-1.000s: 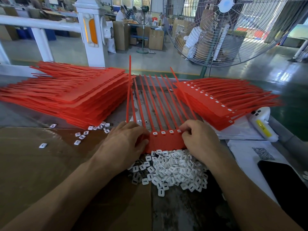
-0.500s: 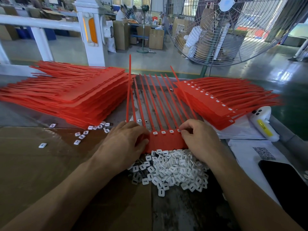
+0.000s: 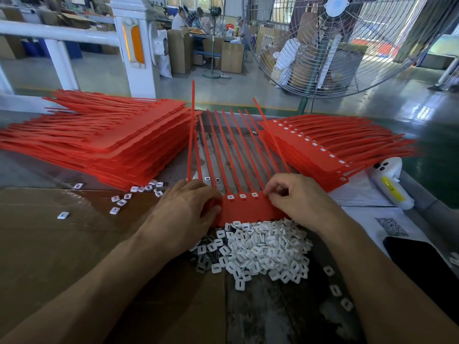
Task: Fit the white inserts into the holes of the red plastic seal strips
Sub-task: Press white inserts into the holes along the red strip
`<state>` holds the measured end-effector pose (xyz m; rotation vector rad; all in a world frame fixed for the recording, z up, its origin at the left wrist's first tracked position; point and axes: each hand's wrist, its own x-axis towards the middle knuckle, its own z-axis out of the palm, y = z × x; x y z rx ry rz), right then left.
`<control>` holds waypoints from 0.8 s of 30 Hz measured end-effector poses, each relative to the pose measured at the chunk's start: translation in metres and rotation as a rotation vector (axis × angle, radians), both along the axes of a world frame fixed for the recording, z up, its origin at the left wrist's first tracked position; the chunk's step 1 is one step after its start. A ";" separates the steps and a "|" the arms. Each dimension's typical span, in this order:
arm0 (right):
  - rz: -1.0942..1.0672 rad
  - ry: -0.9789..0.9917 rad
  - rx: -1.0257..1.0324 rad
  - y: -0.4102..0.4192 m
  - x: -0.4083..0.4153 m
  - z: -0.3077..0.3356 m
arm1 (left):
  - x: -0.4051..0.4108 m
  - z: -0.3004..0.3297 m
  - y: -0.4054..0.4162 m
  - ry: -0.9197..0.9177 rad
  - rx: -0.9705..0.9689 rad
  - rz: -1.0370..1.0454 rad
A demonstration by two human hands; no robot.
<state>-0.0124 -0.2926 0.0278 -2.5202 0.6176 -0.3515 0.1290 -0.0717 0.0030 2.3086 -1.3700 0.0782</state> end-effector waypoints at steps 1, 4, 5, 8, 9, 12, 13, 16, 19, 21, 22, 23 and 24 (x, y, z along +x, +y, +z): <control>0.001 0.002 0.015 -0.001 0.000 0.000 | 0.000 0.000 0.000 0.001 -0.003 -0.001; -0.012 0.003 0.059 -0.002 0.002 -0.001 | -0.001 0.000 0.000 -0.005 -0.011 -0.003; -0.021 0.002 0.062 -0.002 0.003 -0.001 | -0.001 0.000 0.000 -0.009 -0.012 -0.003; -0.052 0.003 0.053 0.000 0.007 -0.003 | -0.001 0.000 0.000 -0.012 -0.027 -0.003; -0.060 0.006 0.044 0.001 0.007 -0.003 | -0.002 0.000 0.000 -0.013 -0.036 -0.003; -0.079 -0.002 0.036 0.003 0.008 -0.007 | -0.002 0.000 0.001 -0.011 -0.036 -0.003; -0.087 -0.019 0.051 0.003 0.008 -0.008 | -0.002 0.000 0.001 -0.010 -0.034 -0.002; -0.104 -0.070 0.111 0.003 0.008 -0.012 | -0.001 -0.001 0.000 -0.008 -0.032 0.000; -0.138 -0.125 0.191 0.001 0.006 -0.016 | -0.001 -0.002 -0.001 -0.005 -0.033 -0.001; -0.178 -0.156 0.240 -0.002 0.003 -0.017 | 0.000 -0.002 -0.001 -0.005 -0.034 0.001; -0.186 -0.168 0.265 -0.004 0.001 -0.017 | 0.000 -0.002 -0.001 -0.006 -0.032 0.000; -0.184 -0.175 0.279 -0.006 0.000 -0.017 | 0.000 -0.002 0.000 -0.006 -0.031 -0.001; -0.175 -0.173 0.279 -0.006 0.000 -0.016 | 0.000 -0.002 0.000 -0.004 -0.029 -0.002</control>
